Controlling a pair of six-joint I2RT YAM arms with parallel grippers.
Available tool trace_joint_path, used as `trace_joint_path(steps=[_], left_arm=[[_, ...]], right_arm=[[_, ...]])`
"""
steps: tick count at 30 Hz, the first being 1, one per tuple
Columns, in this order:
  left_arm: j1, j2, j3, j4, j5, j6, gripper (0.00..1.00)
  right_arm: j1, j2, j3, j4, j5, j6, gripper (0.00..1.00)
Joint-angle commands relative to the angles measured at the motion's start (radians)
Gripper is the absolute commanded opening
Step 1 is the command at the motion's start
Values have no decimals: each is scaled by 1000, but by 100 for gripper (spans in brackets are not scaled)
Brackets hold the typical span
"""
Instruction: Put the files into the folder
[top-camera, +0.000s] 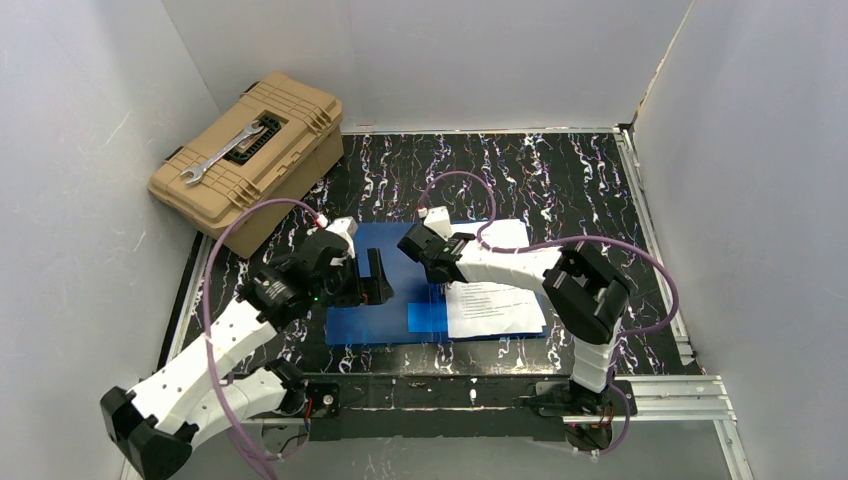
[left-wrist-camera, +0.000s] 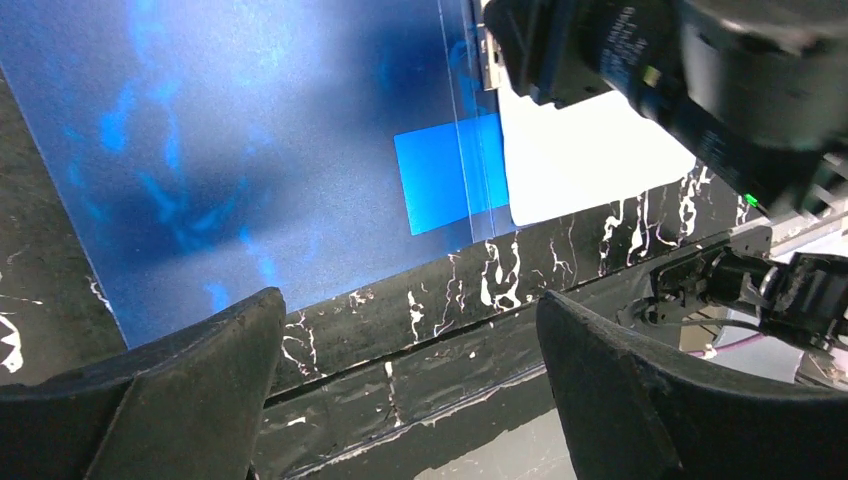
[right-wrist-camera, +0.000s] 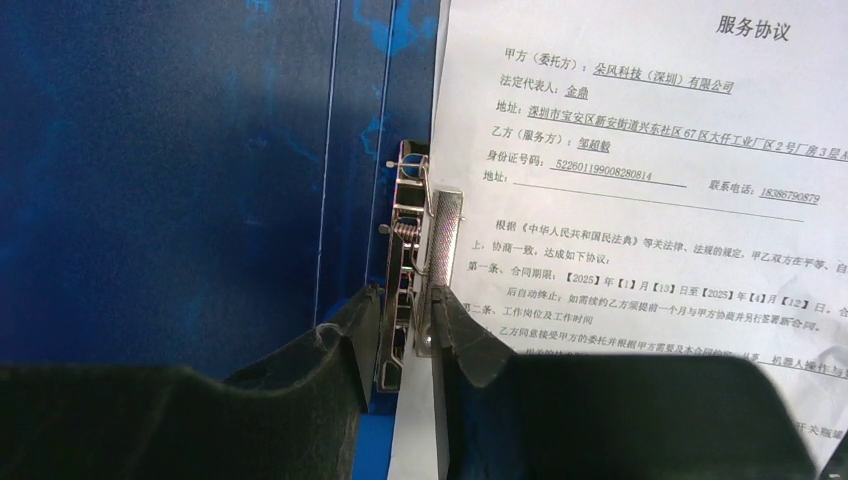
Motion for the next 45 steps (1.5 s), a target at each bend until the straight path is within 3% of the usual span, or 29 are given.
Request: trace_joint_path(steps=[1,18,23,27,45], left_arm=[[2,-74,66,-116,-25,79,95],[2,-164,75,-187,-76,191,96],[2,-161,75,-184,-71,192,96],[2,-161,65,-179,-73,190,96],[3,-140,-31,-126,-111,52,98]], right_arm=[[-14,15,35,39,-9,31,33],[-40,78,51,64,-42,59,27],[-40,89,52,62,-43,58,17],[-40,92,54,47,-34,55,2],[-43,-133,-52,48,-15,-4,1]])
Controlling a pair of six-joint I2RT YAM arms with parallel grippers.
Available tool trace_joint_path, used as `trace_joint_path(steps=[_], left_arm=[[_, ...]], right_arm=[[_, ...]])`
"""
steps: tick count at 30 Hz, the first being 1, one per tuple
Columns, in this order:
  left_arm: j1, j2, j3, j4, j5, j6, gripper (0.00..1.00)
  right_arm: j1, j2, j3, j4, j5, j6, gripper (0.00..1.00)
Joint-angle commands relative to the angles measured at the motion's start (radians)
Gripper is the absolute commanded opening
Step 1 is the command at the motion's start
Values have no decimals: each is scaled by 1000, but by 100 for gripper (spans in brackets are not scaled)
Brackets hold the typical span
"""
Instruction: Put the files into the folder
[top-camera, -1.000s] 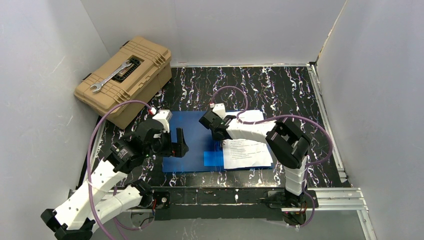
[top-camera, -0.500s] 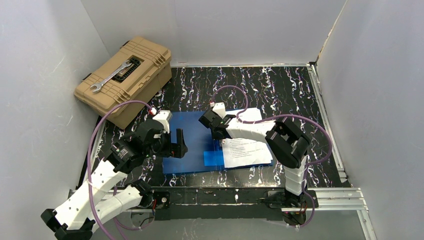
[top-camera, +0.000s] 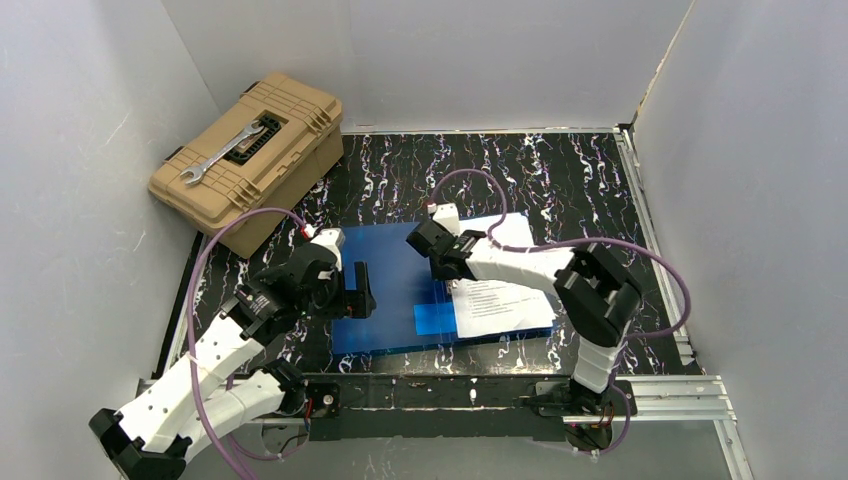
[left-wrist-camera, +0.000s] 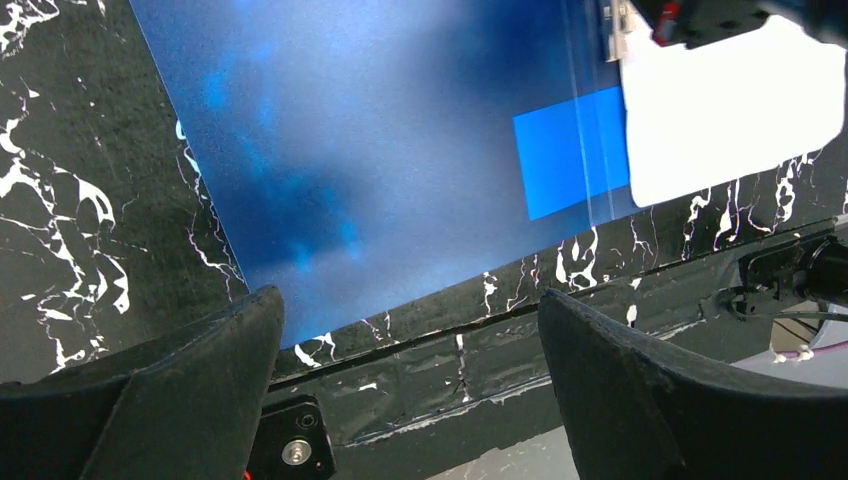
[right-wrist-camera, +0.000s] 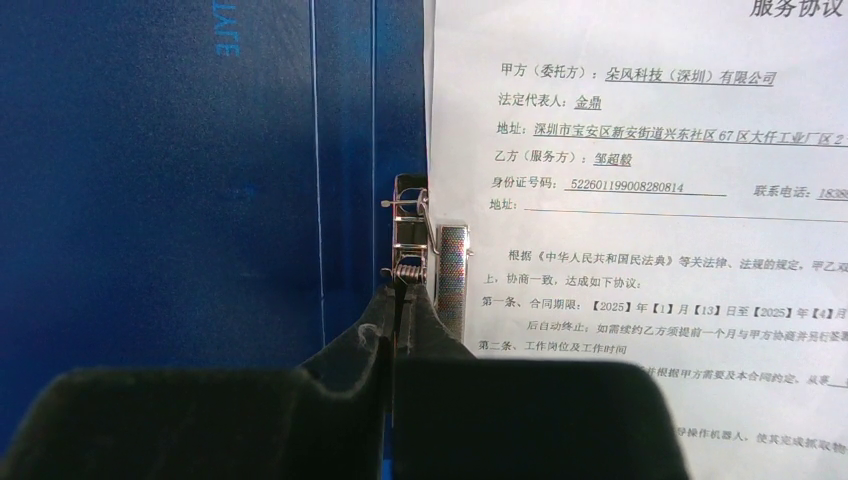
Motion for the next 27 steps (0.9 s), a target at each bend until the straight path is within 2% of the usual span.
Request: trace_joint_path(steps=[1,11,16,27], left_arm=[[4,-6,-31,31,-34,-51,98],[52,-41,-46,48,-43,-81,98],[90,-62,-41,51,-3,-82,98],[128,-138,-139,210,263,-195,98]], right_arm=[[-7,-121,-22,6,30,-28,1],[-49,-314,-98,-21,-14,-94,1],[-70,-402,-116,-41,-44,-123,1],[-104,-553,-156,-63,-172,-142,1]])
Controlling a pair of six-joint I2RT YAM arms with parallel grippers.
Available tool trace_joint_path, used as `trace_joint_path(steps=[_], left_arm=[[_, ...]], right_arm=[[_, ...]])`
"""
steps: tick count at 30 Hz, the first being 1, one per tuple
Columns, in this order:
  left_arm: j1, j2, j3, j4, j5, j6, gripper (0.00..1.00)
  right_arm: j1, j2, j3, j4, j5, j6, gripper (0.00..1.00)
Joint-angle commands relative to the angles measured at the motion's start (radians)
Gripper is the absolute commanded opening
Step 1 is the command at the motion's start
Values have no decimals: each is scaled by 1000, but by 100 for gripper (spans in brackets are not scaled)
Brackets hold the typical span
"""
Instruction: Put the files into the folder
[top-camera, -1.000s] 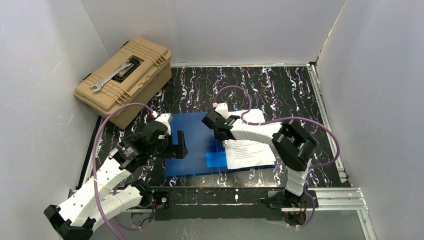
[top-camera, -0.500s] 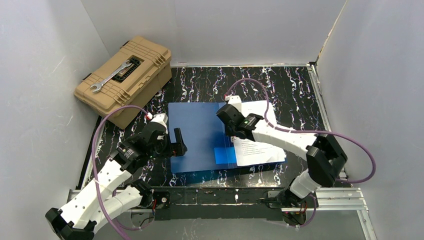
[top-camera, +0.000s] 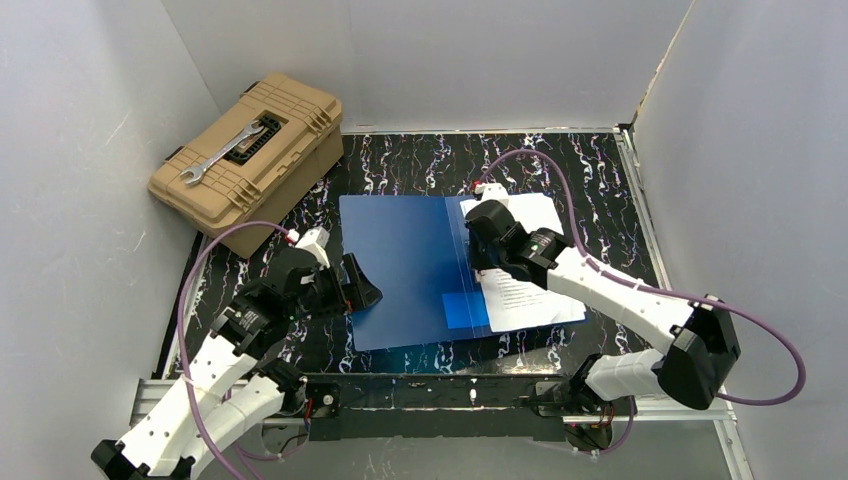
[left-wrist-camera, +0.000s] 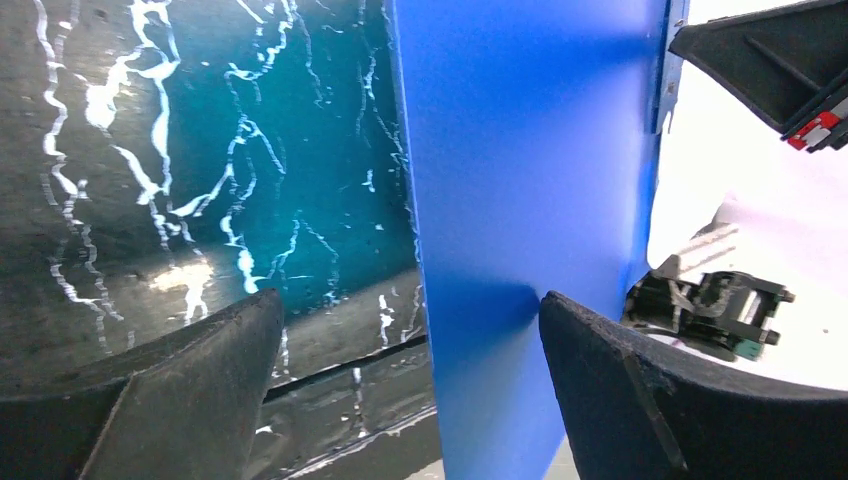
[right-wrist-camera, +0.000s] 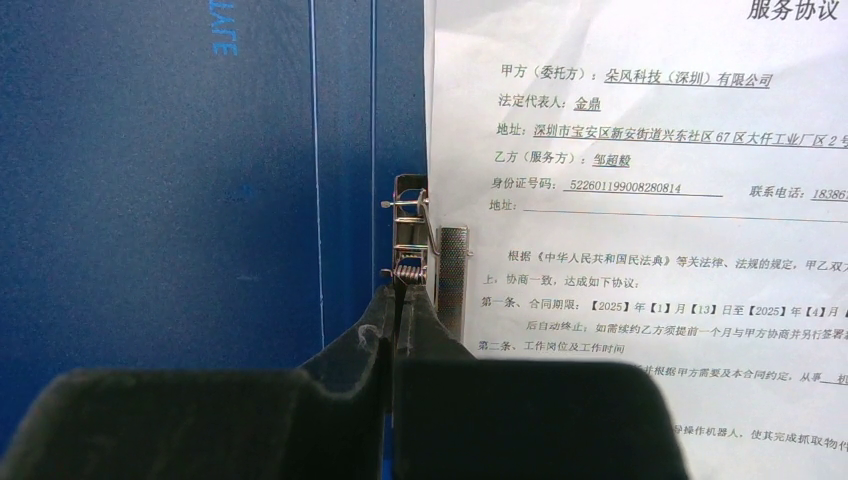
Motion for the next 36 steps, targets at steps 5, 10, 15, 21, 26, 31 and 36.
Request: trace_joint_path(steps=[5,10,15,21,26,31,36], left_arm=[[31,-65,-74,116,212,-113,85],[32,-100,-60,76,219,-124,57],[32,-120,-20,7,208,-117,11],[32,-137,51,-118,134,-83,0],[32,-138,108,-205,95,-57,0],[32,-131,114,-237,93,-47,0],[32,-120,139,-283,56,-26,0]], right_arm=[[-5,-96,-26,-2,-51,5,1],[-6,-111,-52,3,-62,23,1],[-6,-97,-81,28,-99,43,1],[5,-36,-99,86,-152,70,1],[39,33,-69,108,-163,81,1],[71,80,-40,146,-174,101,7],[83,118,-16,154,-169,108,44]])
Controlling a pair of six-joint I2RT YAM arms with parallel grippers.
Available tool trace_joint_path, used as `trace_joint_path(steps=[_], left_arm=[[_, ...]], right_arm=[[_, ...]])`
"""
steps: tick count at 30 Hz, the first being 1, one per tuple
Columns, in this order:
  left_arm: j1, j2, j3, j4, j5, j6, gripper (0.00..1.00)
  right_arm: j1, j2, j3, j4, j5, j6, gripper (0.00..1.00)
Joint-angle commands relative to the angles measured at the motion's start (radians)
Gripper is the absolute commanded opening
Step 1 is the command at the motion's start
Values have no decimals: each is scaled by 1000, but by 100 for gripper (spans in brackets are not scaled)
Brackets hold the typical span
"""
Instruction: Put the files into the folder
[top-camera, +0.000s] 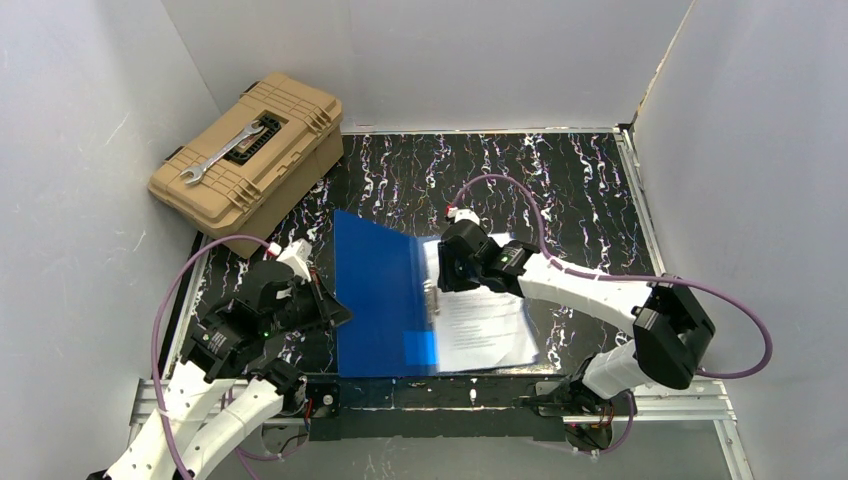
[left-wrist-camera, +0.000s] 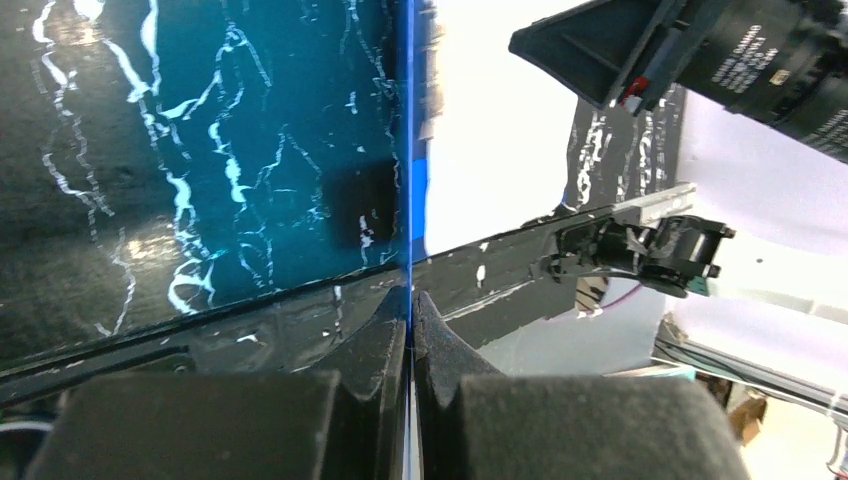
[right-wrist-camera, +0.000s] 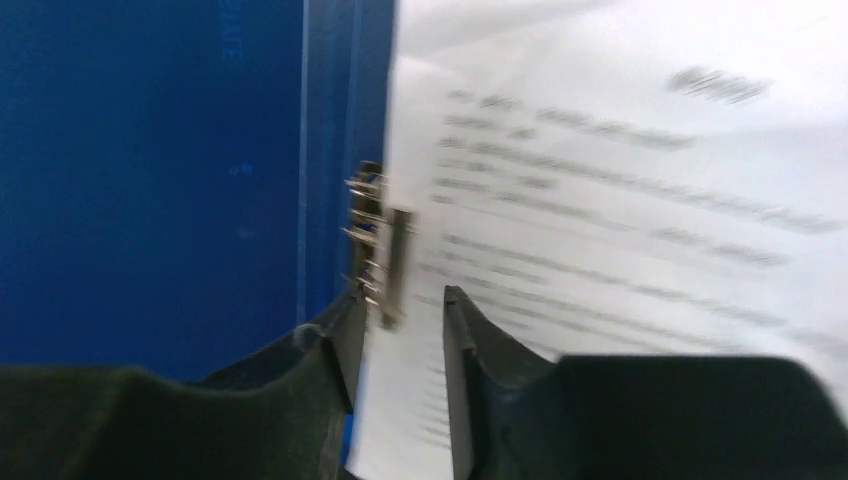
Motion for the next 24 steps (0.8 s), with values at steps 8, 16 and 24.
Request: trace_joint_path(steps=[8,16,24], left_arm=[[5,32,107,-169,-146,86,0],[5,114,190,-195,-153,160,0],[5,212,262,-196,-187,219,0]], right_arm=[[7,-56,74,-90,190,-75,65],[6,-193,-47,-172,284,-77,84],[4,-296,-198,-131,169,-15,91]])
